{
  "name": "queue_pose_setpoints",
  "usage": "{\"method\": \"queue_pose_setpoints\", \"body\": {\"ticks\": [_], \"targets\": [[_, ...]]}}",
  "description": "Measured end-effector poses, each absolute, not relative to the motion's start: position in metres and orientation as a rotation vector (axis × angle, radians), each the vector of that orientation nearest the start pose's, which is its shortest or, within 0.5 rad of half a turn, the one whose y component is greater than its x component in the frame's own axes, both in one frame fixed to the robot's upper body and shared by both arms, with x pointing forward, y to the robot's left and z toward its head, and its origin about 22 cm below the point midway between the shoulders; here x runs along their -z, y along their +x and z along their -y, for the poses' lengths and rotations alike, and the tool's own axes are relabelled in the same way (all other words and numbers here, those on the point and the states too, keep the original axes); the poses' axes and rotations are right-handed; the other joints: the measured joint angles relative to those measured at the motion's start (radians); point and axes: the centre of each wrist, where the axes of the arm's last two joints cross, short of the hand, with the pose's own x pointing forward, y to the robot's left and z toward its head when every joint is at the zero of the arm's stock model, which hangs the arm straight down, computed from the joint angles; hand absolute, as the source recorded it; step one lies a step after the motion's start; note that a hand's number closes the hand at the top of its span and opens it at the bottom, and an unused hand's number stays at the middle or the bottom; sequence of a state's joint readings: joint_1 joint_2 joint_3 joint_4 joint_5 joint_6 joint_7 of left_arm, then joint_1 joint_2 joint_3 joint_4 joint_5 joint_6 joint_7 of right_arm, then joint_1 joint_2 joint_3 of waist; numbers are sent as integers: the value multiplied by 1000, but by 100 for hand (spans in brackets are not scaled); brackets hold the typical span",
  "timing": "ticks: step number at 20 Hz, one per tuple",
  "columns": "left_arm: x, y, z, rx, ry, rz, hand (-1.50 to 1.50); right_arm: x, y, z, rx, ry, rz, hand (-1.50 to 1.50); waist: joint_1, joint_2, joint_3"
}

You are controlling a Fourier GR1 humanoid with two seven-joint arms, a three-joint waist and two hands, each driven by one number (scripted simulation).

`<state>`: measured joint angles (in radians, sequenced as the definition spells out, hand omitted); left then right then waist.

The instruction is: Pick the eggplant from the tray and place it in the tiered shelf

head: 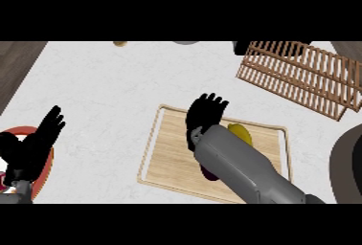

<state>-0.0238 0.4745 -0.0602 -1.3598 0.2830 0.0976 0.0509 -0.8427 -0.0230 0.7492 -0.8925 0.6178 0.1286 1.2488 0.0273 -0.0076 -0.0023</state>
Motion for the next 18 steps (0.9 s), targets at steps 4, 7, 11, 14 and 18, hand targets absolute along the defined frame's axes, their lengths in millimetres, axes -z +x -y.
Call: {"method": "queue_pose_setpoints", "body": {"ticks": [4, 7, 11, 14, 18], "targets": [[5, 238, -347, 57, 249, 1321, 0, -35, 339, 20, -1160, -1095, 554, -150, -9, 1, 0], [4, 238, -349, 54, 255, 1327, 0, -33, 337, 20, -1176, -1101, 544, -150, -13, 2, 1], [2, 239, -349, 55, 256, 1332, 0, -26, 333, 21, -1194, -1104, 530, -150, -13, 4, 1], [2, 238, -350, 50, 255, 1336, 0, -23, 334, 23, -1195, -1104, 525, -150, -15, 4, 2], [-3, 239, -349, 46, 253, 1334, 0, -22, 335, 26, -1188, -1093, 520, -150, -18, 2, 2]]}}
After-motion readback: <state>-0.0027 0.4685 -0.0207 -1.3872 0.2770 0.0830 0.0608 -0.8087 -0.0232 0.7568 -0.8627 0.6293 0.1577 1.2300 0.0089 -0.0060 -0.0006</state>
